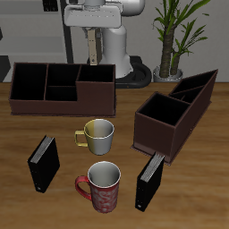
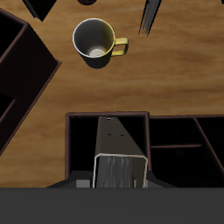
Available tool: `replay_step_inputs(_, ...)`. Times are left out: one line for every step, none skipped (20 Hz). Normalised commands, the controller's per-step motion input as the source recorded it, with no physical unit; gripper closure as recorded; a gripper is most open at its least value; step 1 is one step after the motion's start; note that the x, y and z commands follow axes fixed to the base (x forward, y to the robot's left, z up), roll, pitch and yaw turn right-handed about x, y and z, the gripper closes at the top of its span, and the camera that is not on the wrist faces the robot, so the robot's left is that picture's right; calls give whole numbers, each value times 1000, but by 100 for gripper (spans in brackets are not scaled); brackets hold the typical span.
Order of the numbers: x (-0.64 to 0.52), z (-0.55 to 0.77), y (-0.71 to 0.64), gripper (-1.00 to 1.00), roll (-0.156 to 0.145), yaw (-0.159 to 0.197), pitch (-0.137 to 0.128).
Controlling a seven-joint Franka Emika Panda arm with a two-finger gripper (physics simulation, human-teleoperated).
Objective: Place the yellow book into the back desk caddy's right compartment and place the left black book into the back desk caddy's right compartment
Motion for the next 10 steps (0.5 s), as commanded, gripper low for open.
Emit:
replay_step_inputs(-236, -117, 34, 100, 22, 25, 17)
replay_step_inputs(-283, -105, 91, 100, 41, 10, 1)
replay_step_inputs(-275, -55, 146, 100, 57, 44, 15)
replay_step_inputs(-595, 5, 303, 100, 74, 41, -29)
replay_step_inputs(-251, 28, 140, 100, 3, 35, -26)
replay_step_inputs(0, 0, 0, 100, 0, 0, 0)
replay_step_inputs(-225, -13, 178, 100, 55, 54, -20)
replay_step_inputs(-17, 3, -60, 100, -11, -7, 5)
replay_step_inputs(-29, -106, 65, 100, -12, 37, 5)
replay_step_inputs(130, -190, -109, 100, -47, -36, 67)
